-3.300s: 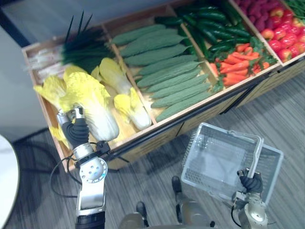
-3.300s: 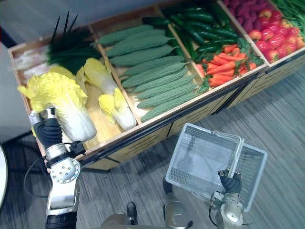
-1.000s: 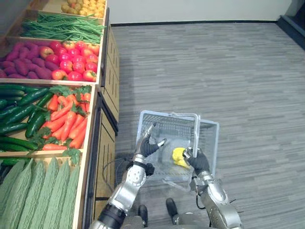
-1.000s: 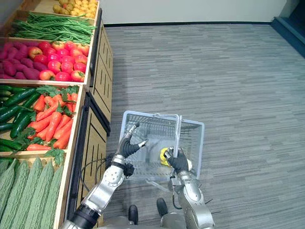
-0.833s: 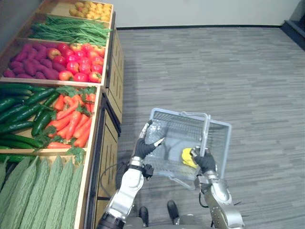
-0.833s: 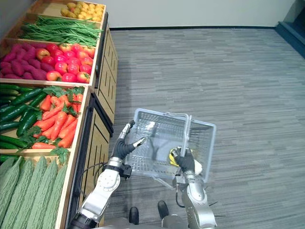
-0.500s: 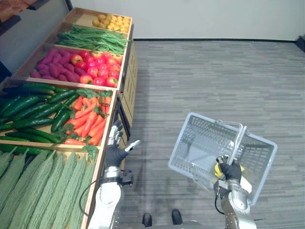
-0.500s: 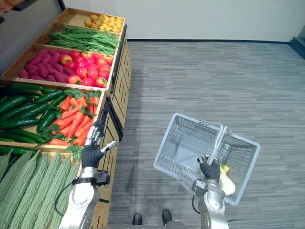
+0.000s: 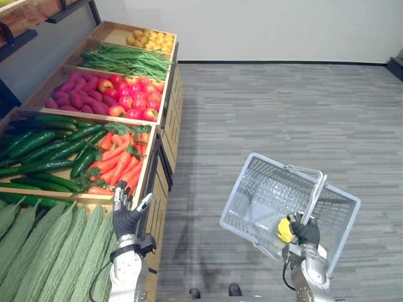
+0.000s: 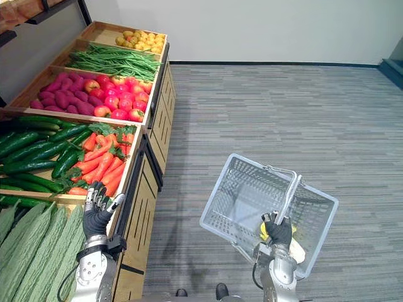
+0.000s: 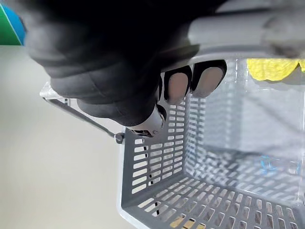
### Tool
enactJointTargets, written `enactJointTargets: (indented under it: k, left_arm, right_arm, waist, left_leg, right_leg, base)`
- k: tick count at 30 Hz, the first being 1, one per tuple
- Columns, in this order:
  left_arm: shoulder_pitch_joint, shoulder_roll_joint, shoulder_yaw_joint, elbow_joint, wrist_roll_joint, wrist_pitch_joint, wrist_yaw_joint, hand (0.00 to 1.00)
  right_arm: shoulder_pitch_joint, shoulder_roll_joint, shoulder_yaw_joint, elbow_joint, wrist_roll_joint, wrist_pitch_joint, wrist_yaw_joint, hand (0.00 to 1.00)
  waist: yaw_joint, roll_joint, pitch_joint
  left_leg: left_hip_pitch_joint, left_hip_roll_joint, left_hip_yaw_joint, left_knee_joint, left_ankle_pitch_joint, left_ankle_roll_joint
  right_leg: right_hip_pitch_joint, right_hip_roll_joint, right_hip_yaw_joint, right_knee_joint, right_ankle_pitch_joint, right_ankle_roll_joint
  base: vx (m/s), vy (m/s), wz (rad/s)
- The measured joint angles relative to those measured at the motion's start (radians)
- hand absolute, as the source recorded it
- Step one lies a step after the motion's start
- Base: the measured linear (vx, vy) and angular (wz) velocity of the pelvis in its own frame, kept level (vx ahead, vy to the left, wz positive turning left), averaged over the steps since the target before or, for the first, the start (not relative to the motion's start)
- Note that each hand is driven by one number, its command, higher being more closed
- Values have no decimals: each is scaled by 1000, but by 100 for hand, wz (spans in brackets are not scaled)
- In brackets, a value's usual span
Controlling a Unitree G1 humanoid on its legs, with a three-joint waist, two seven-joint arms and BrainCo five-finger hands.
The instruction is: Pick vegetable in the basket
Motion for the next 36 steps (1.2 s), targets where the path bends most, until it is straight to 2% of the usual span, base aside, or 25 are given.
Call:
enactJointTargets:
  k: [1, 3, 5, 7, 8, 10, 11, 12, 13, 15, 16, 18, 21, 22, 23, 24, 25, 26, 27, 28, 31, 32, 33, 34, 36]
  left_arm:
    - [0, 3, -2, 23, 3, 6, -1, 0]
    - [2, 13, -12, 39, 8, 13, -1, 0]
    - [-1, 28, -21, 40, 30, 12, -4, 0]
    - [-20, 53, -42, 58, 47, 11, -6, 0]
    - [-44, 58, -49, 81, 51, 11, -7, 0]
    - [-84, 60, -48, 111, 82, 11, 0, 0]
    - [-100, 65, -41, 120, 93, 10, 1, 0]
    - [-112, 37, -37, 133, 112, 11, 4, 0]
    - [-116, 31, -38, 132, 116, 10, 4, 0]
    - [-134, -5, -46, 110, 122, 9, 9, 0]
    - [-133, -10, -50, 100, 122, 7, 13, 0]
    - [-131, -9, -61, 47, 120, -10, 31, 0]
    - [-134, -9, -61, 19, 120, -22, 44, 0]
    - [-137, -10, -61, 18, 120, -30, 48, 0]
    - [-141, -14, -67, 18, 121, -32, 49, 0]
    - [-143, -13, -73, 14, 121, -33, 49, 0]
    - [-153, 7, -80, 12, 122, -35, 52, 0]
    - [-161, 11, -80, 10, 122, -34, 53, 0]
    - [-162, 17, -78, -9, 123, -34, 64, 0]
    - [-156, 25, -76, -22, 125, -34, 74, 0]
    - [-147, 29, -66, -23, 147, -30, 74, 0]
    - [-123, 36, -66, -51, 174, -31, 73, 0]
    - [-115, 55, -77, -75, 196, -32, 72, 0]
    - [-117, 60, -78, -77, 201, -32, 72, 0]
    - [-116, 68, -78, -77, 212, -30, 72, 0]
  right_arm:
    - [-5, 4, 7, 13, -4, 1, 1, 100]
    - [-7, 4, 19, 34, -6, 7, 0, 100]
    - [-9, 4, 24, 35, -14, 16, 2, 100]
    - [-14, -3, 19, 36, -14, 16, 2, 100]
    - [-23, -14, 12, 42, -14, 16, 1, 100]
    - [-49, -24, -2, 71, -14, 16, -1, 100]
    - [-51, -38, -1, 84, -23, 16, -1, 100]
    - [-84, -66, 1, 128, -26, 18, 0, 100]
    - [-97, -69, 1, 141, -28, 19, 0, 100]
    - [-97, -69, 4, 136, -30, 20, -4, 100]
    - [-91, -67, 15, 135, -30, 19, -9, 100]
    - [-89, -67, 21, 122, -20, 15, -29, 100]
    - [-97, -82, -8, 102, -19, -16, -43, 100]
    - [-99, -90, -31, 103, -14, -26, -43, 100]
    - [-93, -113, -68, 105, -7, -28, -45, 100]
    - [-86, -125, -91, 108, 0, -28, -45, 100]
    - [-81, -125, -132, 159, 10, -29, -50, 100]
    - [-84, -126, -148, 178, 13, -29, -56, 100]
    - [-96, -126, -174, 212, 13, -30, -65, 100]
    - [-119, -124, -197, 254, 15, -25, -67, 100]
    - [-131, -124, -203, 301, 14, -12, -63, 100]
    - [-130, -122, -206, 368, 10, -5, -60, 100]
    - [-125, -120, -219, 382, 10, -4, -59, 100]
    - [-122, -121, -222, 382, 10, -4, -56, 100]
    - [-117, -121, -222, 382, 10, -5, -41, 100]
  waist:
    - [1, 6, 5]
    - [-3, 13, 19]
    - [-5, 12, 17]
    - [-8, 16, 19]
    - [-13, 28, 25]
    - [-45, 27, 26]
    - [-60, 38, 31]
    - [-53, 90, 29]
    - [-50, 91, 28]
    - [-46, 88, 36]
    - [-44, 88, 36]
    - [-28, 81, 39]
    - [-29, 68, 47]
    - [-32, 73, 48]
    - [-37, 103, 46]
    - [-38, 116, 44]
    - [-60, 97, 36]
    - [-62, 91, 32]
    - [-58, 83, 35]
    - [-53, 70, 43]
    - [-33, 62, 48]
    - [-39, 51, 54]
    - [-69, 45, 54]
    - [-75, 44, 55]
    - [-87, 41, 56]
  left_leg:
    - [21, 7, 3, 12, -25, 16]
    - [66, 8, 5, 13, -55, 34]
    - [90, 12, -5, 11, -82, 20]
    - [109, 25, -34, -13, -95, 9]
    - [126, 41, -52, -32, -96, -2]
    - [171, 62, -107, -67, -96, -31]
    - [201, 72, -144, -53, -117, -67]
    - [193, 120, -173, 0, -103, -106]
    - [176, 119, -183, 37, -70, -120]
    - [88, 119, -177, 305, 126, -111]
    - [65, 135, -154, 376, 131, -105]
    - [-21, 204, -4, 511, 104, -74]
    - [-114, 208, 132, 436, 90, -60]
    - [-144, 206, 213, 348, 93, -63]
    - [-156, 205, 296, 211, 154, -88]
    - [-158, 203, 339, 138, 199, -72]
    - [-123, 163, 415, 47, 192, -28]
    - [-106, 142, 435, 2, 197, -7]
    - [-95, 108, 445, -64, 194, 32]
    - [-83, 77, 420, -102, 197, 48]
    - [-30, 37, 379, -145, 197, 49]
    - [50, -9, 288, -199, 194, 53]
    - [81, -31, 212, -218, 189, 61]
    - [84, -33, 186, -219, 188, 63]
    - [101, -32, 106, -230, 187, 62]
  right_leg:
    - [-67, -3, -51, 152, -3, 6]
    - [-134, -41, -142, 283, -50, -20]
    - [-161, -58, -180, 242, -61, -34]
    - [-201, -42, -170, 133, -50, -44]
    - [-217, -21, -155, 63, -21, -45]
    - [-217, 7, -108, -106, 98, -39]
    - [-197, 5, -110, -138, 242, -65]
    - [-178, 43, -153, -110, 224, -98]
    - [-174, 44, -158, -99, 208, -111]
    - [-63, 29, -188, -117, 147, -140]
    - [-24, 26, -193, -129, 134, -146]
    - [106, 15, -224, -189, 111, -172]
    - [195, -35, -289, -268, 91, -149]
    - [235, -55, -329, -293, 62, -120]
    - [270, -53, -376, -299, 39, -99]
    - [287, -47, -400, -297, 25, -86]
    - [312, -79, -468, -283, -9, -64]
    - [311, -92, -488, -275, -15, -59]
    - [310, -98, -515, -272, -17, -55]
    - [323, -106, -531, -271, -17, -54]
    - [344, -135, -552, -185, -29, -35]
    - [295, -198, -561, 122, -26, -38]
    - [197, -229, -469, 364, -12, -87]
    - [163, -217, -417, 403, -49, -90]
    - [63, -153, -244, 417, -125, -91]
  base:
    - [141, 41, -16]
    - [252, 42, -8]
    - [315, 2, -3]
    - [370, -63, 28]
    - [555, -122, 76]
    - [486, -157, 97]
    - [596, -203, 74]
    - [582, -191, 54]
    - [615, -242, 26]
    - [565, -267, 55]
    - [465, -179, 63]
    - [427, -146, 43]
    - [300, -58, 55]
    - [256, 15, 85]
    - [250, 43, 97]
    - [320, 108, 166]
    - [268, 109, 160]
    - [315, 129, 186]
    - [226, 97, 128]
    - [259, 90, 108]
    - [241, 58, 89]
    - [447, 53, 173]
    - [447, 24, 195]
    - [313, -55, 152]
    - [268, -90, 115]
